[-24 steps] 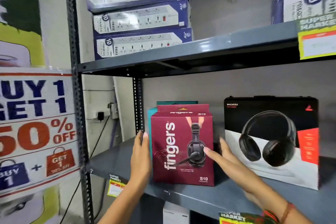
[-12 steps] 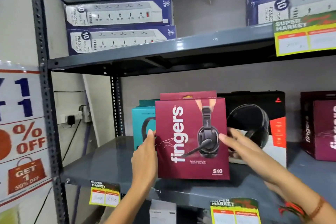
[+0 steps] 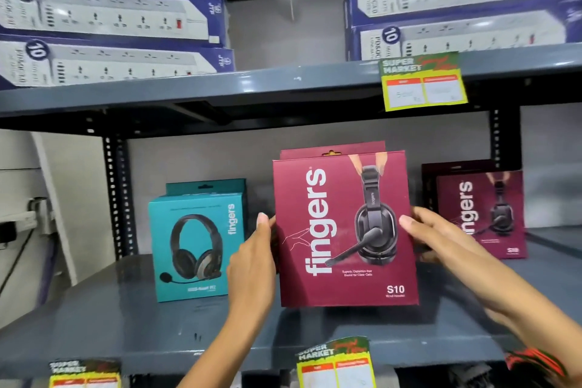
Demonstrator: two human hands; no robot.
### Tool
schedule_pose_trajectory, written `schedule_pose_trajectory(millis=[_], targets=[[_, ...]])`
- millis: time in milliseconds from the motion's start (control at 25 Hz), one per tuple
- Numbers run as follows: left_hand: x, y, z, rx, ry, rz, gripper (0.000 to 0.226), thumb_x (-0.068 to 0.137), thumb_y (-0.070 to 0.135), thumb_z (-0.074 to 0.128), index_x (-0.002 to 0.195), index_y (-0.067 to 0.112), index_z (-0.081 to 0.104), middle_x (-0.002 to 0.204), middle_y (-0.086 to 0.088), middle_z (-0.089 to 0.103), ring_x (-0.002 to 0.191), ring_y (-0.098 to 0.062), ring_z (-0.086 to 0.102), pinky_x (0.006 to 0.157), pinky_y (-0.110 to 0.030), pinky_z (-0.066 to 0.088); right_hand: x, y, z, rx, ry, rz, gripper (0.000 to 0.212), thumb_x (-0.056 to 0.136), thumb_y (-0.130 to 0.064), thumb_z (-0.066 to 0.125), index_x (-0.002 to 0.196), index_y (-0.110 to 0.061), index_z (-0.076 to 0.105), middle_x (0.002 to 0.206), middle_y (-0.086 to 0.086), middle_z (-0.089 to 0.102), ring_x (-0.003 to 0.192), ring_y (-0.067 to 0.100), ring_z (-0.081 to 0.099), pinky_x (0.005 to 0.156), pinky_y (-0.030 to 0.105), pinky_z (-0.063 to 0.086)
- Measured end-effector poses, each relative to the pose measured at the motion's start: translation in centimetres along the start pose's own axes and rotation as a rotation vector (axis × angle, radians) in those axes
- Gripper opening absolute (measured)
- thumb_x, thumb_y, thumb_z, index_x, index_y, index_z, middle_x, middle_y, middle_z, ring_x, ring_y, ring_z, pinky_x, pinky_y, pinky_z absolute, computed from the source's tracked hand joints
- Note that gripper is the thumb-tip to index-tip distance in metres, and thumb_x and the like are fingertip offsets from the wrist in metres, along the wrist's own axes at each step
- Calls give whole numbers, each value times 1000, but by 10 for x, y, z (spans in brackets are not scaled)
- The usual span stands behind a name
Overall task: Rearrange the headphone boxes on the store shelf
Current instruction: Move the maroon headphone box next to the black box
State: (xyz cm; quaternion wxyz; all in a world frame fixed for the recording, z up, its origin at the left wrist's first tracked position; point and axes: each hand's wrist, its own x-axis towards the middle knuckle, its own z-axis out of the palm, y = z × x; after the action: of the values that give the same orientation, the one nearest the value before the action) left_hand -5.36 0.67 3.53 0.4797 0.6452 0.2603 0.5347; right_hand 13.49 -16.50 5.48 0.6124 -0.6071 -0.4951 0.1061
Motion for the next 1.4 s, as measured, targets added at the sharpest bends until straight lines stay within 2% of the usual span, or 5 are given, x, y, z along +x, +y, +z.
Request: schedule_pose_trajectory(millis=[240,680,1040,1240,1400], targets=[[-5,12,80,-48,-175,73,35,78,79,25,81,81,60,82,36,75,95,2,72,105,-47,52,-16,3,-69,-11,113,-94,32,79,-64,62,111,-66,64,112,-33,73,99,-11,69,84,20,48],[-7,-16,288,2,-564,-87,81,63,93,21,138,67,41,156,19,47,146,-10,42,124,-43,28,26,102,-248,33,326,123,20,93,-32,58,109,-27,71,123,4,73,108,15,65,100,40,42],[7,-54,324,29,-592,-177,75,88,77,19,157,47,20,166,13,32,153,-13,29,127,-46,21,62,167,-272,57,212,247,64,48,-83,75,108,-62,65,113,-25,75,108,7,71,101,43,47],[12,-63,324,96,-638,-111,69,92,74,23,155,55,3,162,18,35,142,-5,42,121,-31,30,67,171,-272,91,60,193,72,62,-59,86,127,-51,57,128,-16,71,114,3,68,88,26,50],[18,-75,319,217,-763,-23,85,97,54,52,143,59,-19,157,22,39,136,3,46,116,-21,37,73,187,-284,-40,-21,215,100,79,-3,83,156,-29,24,157,2,41,143,20,42,110,39,44]])
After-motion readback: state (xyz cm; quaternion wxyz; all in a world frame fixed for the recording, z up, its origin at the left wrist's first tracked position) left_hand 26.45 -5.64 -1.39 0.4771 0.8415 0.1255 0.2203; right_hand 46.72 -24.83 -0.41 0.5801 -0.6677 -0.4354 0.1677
